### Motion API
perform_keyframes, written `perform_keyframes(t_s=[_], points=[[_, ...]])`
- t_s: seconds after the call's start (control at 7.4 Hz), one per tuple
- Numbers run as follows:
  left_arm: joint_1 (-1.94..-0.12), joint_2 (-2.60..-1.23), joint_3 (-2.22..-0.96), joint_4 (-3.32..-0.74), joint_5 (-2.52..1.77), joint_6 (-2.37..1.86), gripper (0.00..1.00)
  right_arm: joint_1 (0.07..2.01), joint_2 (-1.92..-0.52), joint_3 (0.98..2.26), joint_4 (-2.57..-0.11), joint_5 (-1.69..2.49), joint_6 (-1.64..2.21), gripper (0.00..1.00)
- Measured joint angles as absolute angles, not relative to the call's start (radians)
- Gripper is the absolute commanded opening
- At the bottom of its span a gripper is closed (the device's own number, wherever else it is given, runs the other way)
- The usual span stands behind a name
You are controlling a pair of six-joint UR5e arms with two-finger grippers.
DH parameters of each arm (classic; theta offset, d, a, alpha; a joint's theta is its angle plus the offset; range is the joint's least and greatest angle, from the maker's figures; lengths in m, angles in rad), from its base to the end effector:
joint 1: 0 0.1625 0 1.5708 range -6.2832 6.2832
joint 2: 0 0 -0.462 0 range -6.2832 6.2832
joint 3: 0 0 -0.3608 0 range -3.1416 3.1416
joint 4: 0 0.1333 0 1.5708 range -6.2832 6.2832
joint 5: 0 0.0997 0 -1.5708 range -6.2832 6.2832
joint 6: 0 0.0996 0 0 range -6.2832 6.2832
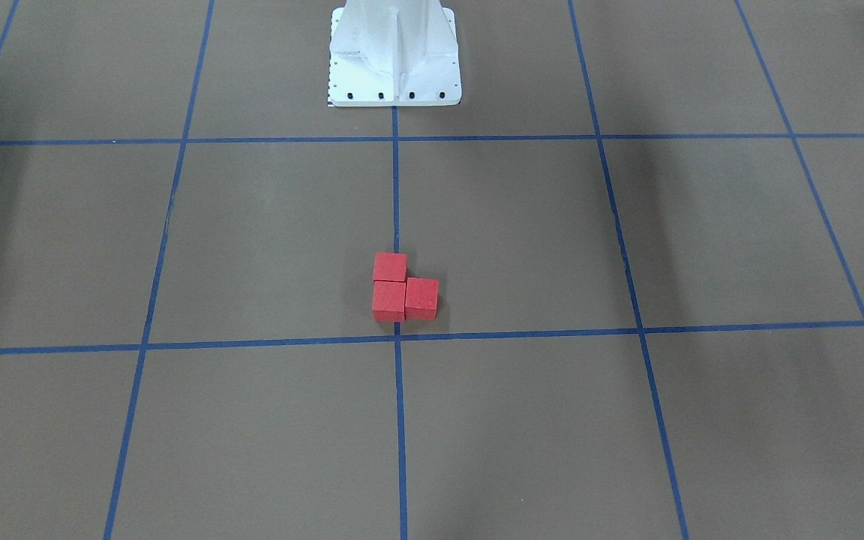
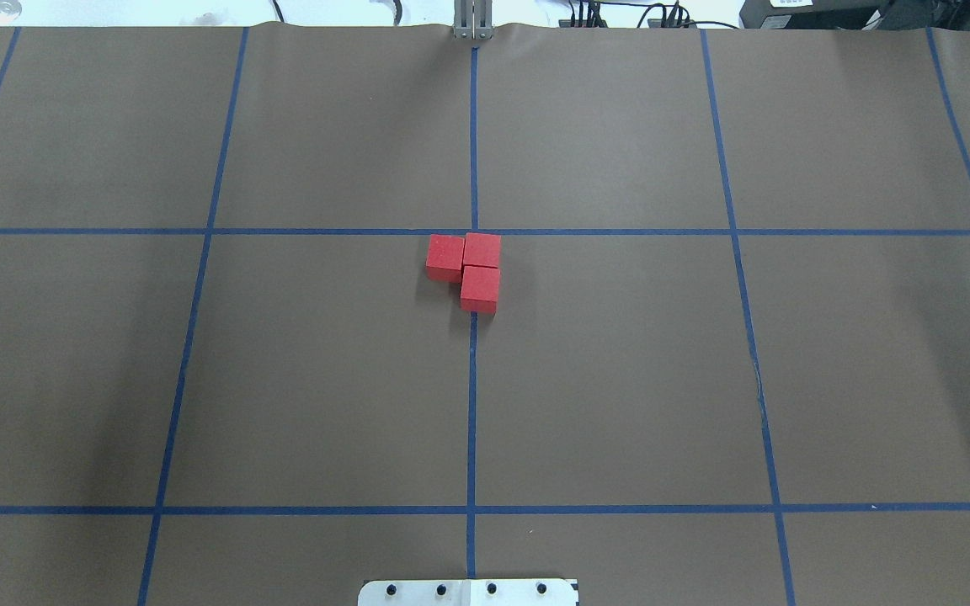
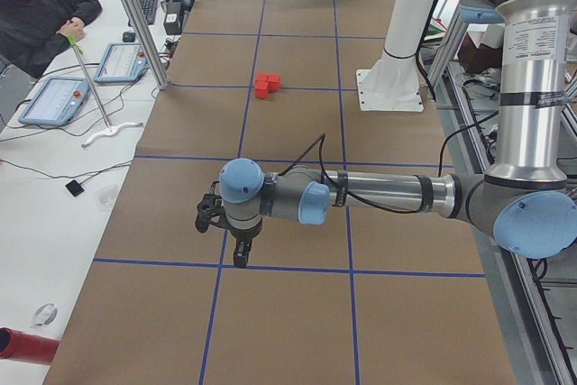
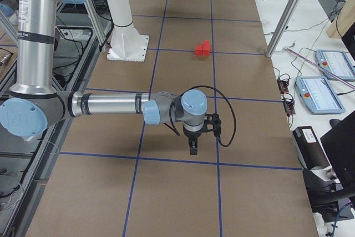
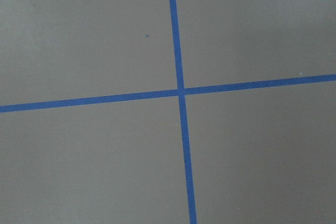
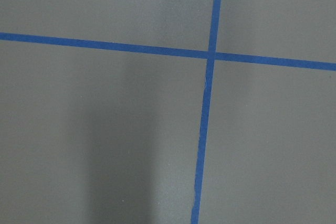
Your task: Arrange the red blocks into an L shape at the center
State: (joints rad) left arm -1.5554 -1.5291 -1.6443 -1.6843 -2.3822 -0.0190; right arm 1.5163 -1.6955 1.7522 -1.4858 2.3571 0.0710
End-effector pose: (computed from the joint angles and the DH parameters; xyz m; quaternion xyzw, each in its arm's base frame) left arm -0.0541 -0.4508 0.6660 0.0599 0.3947 0.0270 0.9165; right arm 0.0403 -0.4142 0.6560 0.0413 -0.3855 -0.0195 0.9216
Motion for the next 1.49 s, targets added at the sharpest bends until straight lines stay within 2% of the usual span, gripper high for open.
perform_keyframes(t_s=[0.54,1.49], points=[[-1.555,-1.527,-1.635,-1.684,-2.381,-0.018,1.00,1.560,-1.689,1.797,-1.573,2.398,0.072,0.99],[-1.555,-1.528,-1.634,-1.686,-2.379,-0.017,1.00,1.562,-1.680,1.795,-1.584,2.401,0.074,0.99]])
